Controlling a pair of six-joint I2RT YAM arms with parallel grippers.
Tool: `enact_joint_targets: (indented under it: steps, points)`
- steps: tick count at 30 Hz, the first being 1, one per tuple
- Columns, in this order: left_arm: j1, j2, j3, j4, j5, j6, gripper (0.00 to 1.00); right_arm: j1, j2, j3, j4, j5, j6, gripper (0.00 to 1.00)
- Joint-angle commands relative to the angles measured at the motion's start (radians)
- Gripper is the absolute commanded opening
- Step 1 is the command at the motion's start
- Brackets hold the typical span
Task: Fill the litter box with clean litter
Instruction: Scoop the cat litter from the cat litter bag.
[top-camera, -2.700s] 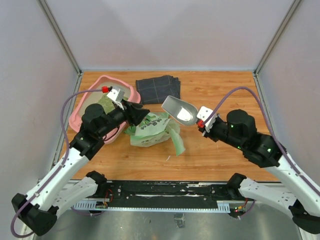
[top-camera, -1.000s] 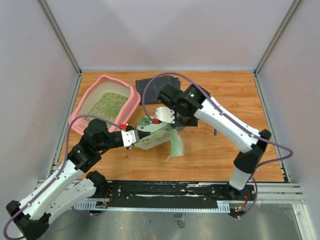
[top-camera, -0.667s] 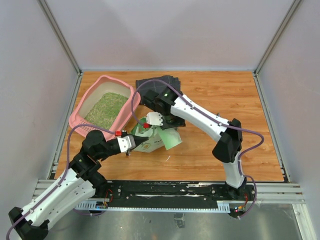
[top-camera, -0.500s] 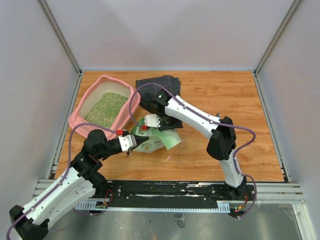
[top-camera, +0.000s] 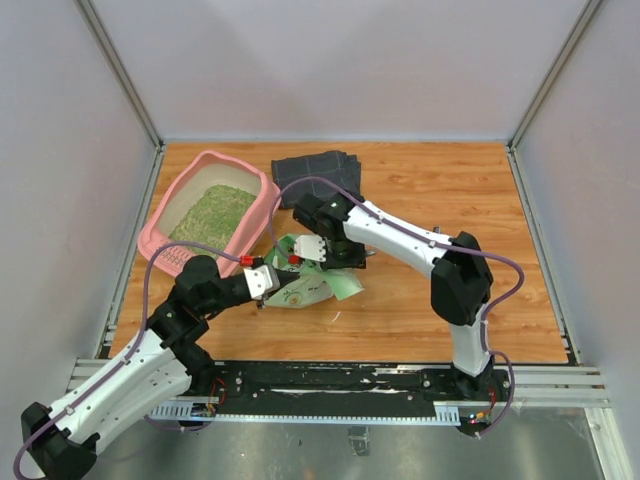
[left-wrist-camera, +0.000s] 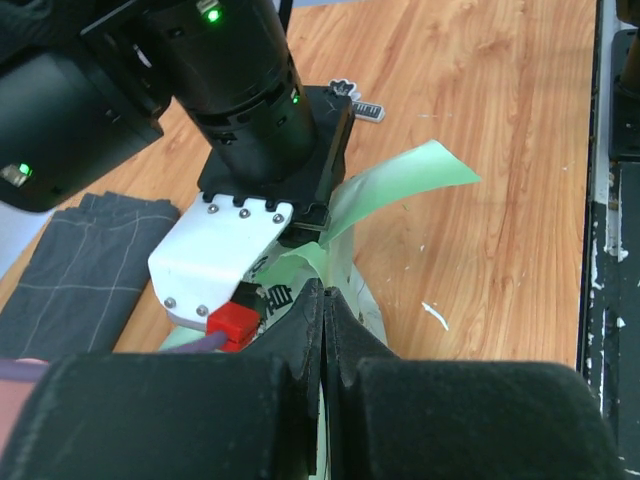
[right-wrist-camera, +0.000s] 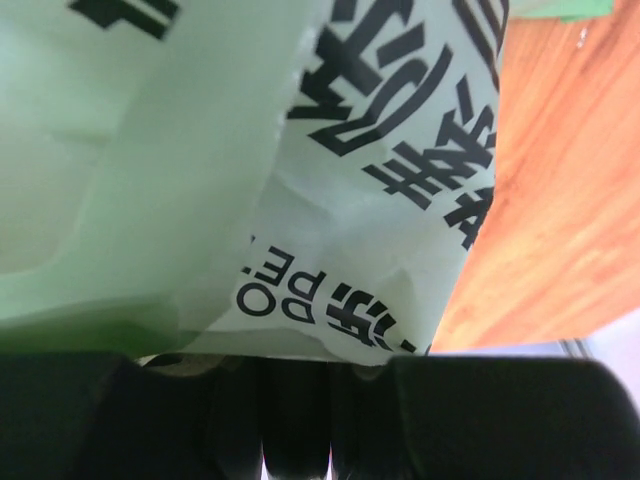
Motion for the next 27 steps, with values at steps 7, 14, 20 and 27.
enact_joint_targets:
  steps: [7, 14, 20, 27]
  points:
    - [-0.006, 0.013, -0.004, 0.014, -0.023, 0.004, 0.00, -0.085, -0.205, -0.367, 0.580, -0.310, 0.024, 0.01]
    - [-0.006, 0.021, 0.006, 0.010, -0.049, 0.006, 0.00, -0.125, -0.298, -0.494, 0.766, -0.461, 0.025, 0.01]
    - [-0.006, 0.007, 0.003, 0.018, -0.082, 0.004, 0.00, -0.135, -0.350, -0.529, 0.845, -0.516, 0.024, 0.01]
    - [-0.006, 0.000, 0.009, 0.018, -0.122, 0.000, 0.00, -0.153, -0.454, -0.590, 0.894, -0.567, 0.032, 0.01]
